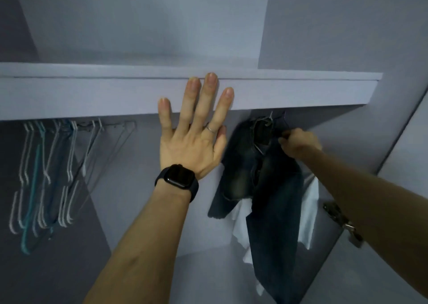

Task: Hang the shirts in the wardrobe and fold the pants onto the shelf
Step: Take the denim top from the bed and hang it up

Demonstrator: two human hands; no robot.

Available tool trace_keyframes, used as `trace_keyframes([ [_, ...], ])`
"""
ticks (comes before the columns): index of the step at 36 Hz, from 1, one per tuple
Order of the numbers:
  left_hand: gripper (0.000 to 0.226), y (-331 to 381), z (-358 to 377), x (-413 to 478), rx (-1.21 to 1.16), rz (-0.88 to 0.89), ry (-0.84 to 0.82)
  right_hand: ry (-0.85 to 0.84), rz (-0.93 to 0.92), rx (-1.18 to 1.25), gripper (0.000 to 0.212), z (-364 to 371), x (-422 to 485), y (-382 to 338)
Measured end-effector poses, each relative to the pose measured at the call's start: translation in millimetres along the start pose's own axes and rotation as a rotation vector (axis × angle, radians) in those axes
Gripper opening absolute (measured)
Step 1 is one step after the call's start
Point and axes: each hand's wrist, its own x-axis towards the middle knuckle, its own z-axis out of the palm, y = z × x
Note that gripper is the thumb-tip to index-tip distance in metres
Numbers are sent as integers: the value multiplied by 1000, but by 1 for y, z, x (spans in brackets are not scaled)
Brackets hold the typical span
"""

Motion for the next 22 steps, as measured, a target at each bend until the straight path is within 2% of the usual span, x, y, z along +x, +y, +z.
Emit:
trace_keyframes([
  [2, 70, 0, 0, -1, 20, -8, -29, -9, -31, 7, 44, -13, -12, 1],
  [5, 77, 1, -8, 1, 7, -47, -114, -57, -38, 192, 42, -34, -40, 5],
  [9, 91, 12, -31, 12, -62, -114, -326, -47, -94, 474, 26, -67, -99, 22],
  [12, 90, 19, -53, 27, -66, -175, -483, -11, -152, 618, 9, -97, -147, 35],
  [14, 92, 26, -68, 35, -60, -220, -574, 3, -197, 678, 8, -108, -174, 43],
  [17, 97, 44, -85, 44, -106, -291, -631, 43, -248, 693, 12, -119, -206, 59],
  [19, 93, 58, -97, 46, -216, -325, -655, 63, -252, 673, 8, -123, -222, 72],
  [22, 86, 87, -118, 23, -432, -281, -709, 48, -259, 586, 19, -121, -249, 96],
])
